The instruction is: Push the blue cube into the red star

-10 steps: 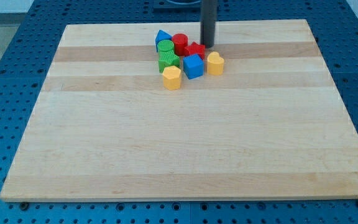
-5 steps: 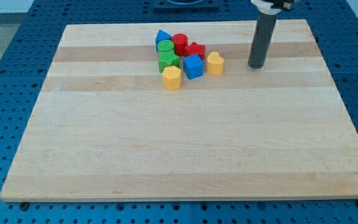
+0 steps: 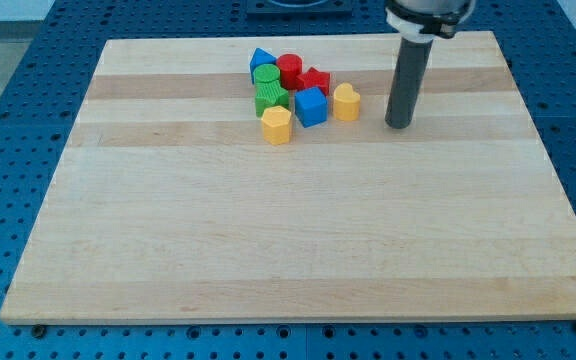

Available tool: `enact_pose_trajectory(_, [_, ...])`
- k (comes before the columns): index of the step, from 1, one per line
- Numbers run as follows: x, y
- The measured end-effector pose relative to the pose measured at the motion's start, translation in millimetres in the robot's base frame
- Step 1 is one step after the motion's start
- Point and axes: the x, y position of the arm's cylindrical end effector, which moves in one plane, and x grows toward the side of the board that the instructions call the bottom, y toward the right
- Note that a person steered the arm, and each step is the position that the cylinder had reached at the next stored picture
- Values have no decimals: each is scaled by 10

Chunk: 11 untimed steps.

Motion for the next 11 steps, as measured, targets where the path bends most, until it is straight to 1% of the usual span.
enact_pose_trajectory(1, [94,-223])
enact_pose_trajectory(3, [112,-752])
enact_pose_trajectory(6, [58,-1182])
enact_pose_trajectory(8, [-76,-1270])
enact_pose_trajectory(11, [-90,-1270])
